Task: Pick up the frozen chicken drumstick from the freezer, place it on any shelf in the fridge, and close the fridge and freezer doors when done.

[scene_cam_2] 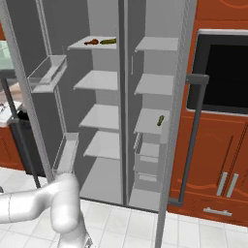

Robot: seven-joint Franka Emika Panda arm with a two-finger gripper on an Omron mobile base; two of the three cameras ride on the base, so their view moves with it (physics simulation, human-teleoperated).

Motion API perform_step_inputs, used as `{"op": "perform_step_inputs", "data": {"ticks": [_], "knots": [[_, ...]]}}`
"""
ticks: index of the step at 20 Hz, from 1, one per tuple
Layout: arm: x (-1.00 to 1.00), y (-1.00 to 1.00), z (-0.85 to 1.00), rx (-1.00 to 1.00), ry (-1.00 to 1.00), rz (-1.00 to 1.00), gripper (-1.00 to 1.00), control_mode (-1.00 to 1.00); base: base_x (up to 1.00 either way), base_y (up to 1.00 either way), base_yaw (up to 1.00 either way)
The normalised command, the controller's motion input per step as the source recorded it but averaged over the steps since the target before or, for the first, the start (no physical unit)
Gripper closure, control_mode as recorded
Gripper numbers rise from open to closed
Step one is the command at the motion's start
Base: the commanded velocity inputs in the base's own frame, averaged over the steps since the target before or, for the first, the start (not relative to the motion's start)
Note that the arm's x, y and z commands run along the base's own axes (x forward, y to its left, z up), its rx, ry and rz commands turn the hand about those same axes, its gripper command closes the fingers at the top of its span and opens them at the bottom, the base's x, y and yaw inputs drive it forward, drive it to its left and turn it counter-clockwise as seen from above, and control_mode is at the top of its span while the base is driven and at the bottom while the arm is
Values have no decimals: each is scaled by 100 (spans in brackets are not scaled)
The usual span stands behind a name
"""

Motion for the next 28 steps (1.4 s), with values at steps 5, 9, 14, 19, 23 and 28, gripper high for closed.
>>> {"op": "perform_step_inputs", "data": {"ticks": [5,9,14,19,23,28], "knots": [[72,-98,0,0,0,11,-100,-100,0,0,0],[97,-85,0,0,0,14,-100,-100,0,0,0],[94,-62,0,0,0,14,-100,-100,0,0,0],[84,-57,0,0,0,17,-100,-100,0,0,0],[78,-78,-5,0,-1,22,-100,-100,0,0,0],[60,-100,-18,0,-8,31,-100,-100,0,0,0]]}}
